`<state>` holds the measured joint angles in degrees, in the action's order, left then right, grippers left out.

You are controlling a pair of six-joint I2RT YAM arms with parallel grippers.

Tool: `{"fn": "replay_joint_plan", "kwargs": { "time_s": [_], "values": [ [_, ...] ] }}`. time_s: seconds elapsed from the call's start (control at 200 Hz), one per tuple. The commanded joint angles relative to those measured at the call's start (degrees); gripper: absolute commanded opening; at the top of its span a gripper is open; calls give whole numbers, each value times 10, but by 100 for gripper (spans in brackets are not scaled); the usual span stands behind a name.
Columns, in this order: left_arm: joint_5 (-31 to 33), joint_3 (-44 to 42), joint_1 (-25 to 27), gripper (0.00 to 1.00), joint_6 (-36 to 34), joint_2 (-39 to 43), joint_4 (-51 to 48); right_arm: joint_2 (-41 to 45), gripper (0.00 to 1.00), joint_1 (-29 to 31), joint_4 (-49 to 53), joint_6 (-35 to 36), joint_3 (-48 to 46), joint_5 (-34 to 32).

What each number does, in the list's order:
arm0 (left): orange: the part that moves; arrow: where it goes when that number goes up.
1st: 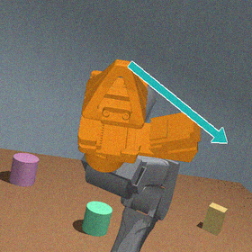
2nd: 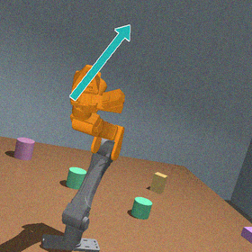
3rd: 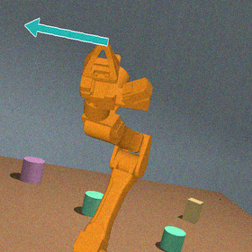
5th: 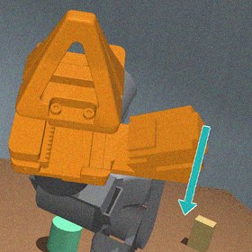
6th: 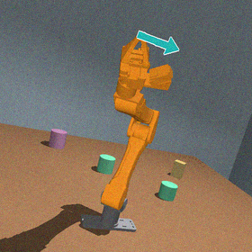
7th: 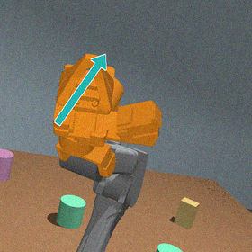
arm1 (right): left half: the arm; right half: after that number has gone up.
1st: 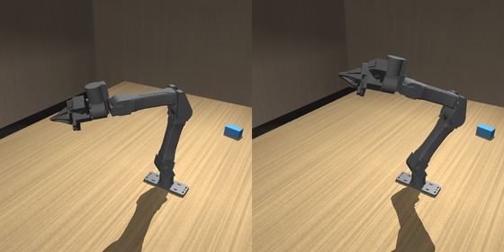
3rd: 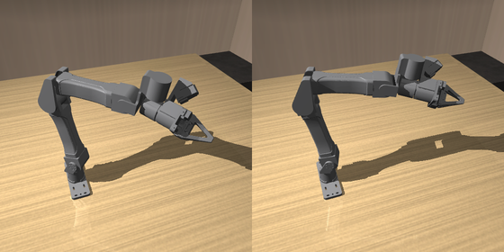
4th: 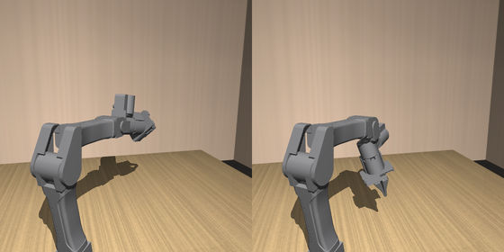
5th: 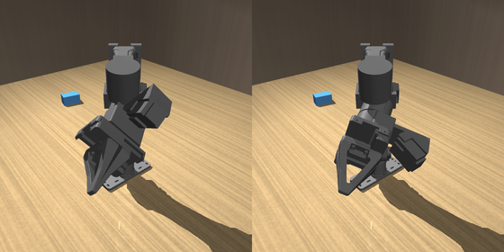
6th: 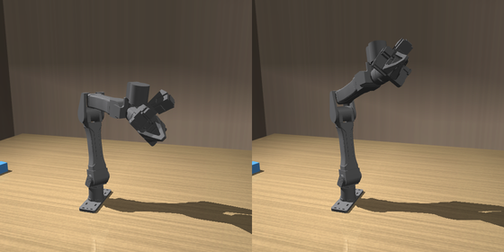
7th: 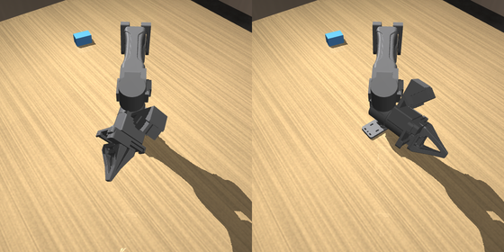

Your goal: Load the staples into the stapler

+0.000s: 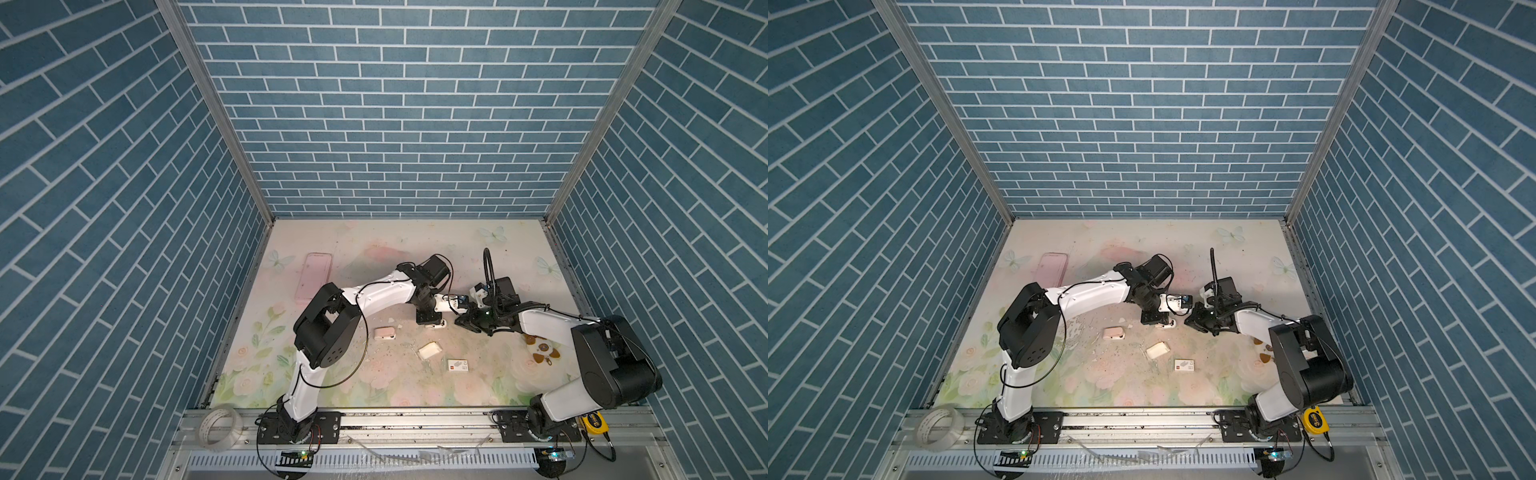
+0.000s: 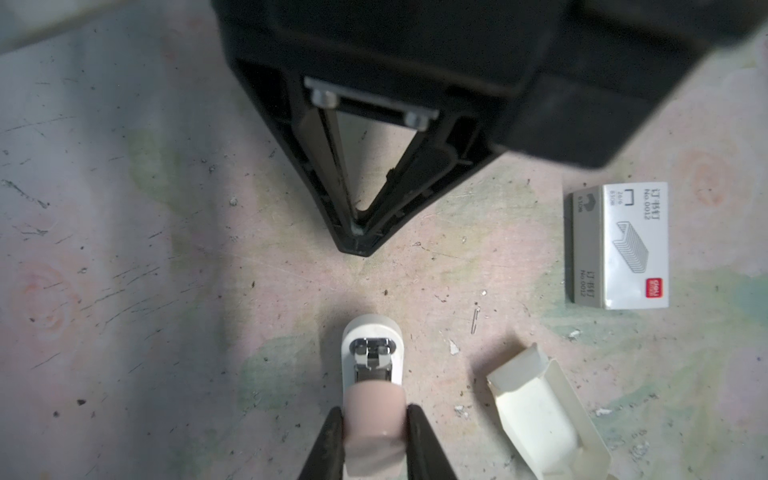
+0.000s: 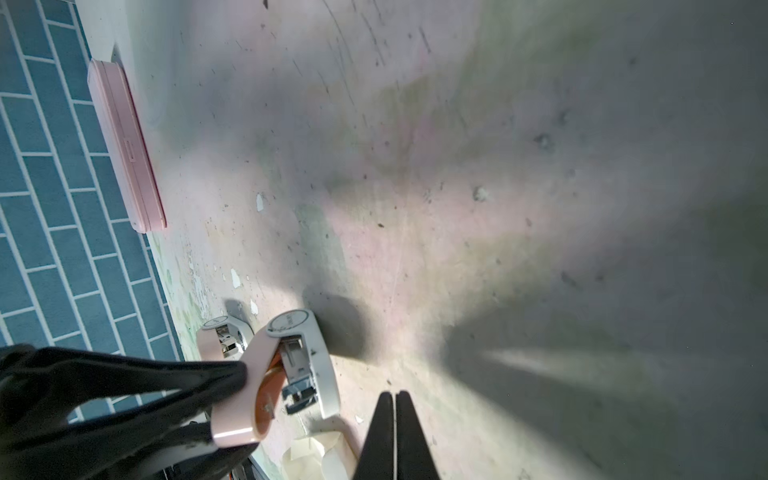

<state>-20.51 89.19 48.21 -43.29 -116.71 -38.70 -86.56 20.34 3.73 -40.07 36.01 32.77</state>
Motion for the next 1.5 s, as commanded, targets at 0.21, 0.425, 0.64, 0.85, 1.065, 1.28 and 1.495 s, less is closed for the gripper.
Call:
{"fn": "replay_joint_plan", "kwargs": {
  "time_s": [0.21,0.425,0.64,0.85,1.065,1.28,1.495],
  "values": [
    [13,18,18,11,2,-33,-50,53,6,-14,48,8,-17,-35],
    [22,36,24,11,2,-51,-63,102,6,-25,96,16,-25,-59],
    [34,43,32,11,1,-62,-70,171,5,-36,168,20,-28,-100],
    [52,59,40,11,2,-81,-80,252,5,-43,237,22,-25,-126],
    [74,69,53,10,1,-95,-91,329,4,-44,297,22,-25,-128],
    [92,92,58,8,-2,-128,-125,389,4,-45,347,22,-32,-130],
    [111,103,61,7,-4,-149,-148,443,4,-45,391,19,-34,-136]
  ]
}}
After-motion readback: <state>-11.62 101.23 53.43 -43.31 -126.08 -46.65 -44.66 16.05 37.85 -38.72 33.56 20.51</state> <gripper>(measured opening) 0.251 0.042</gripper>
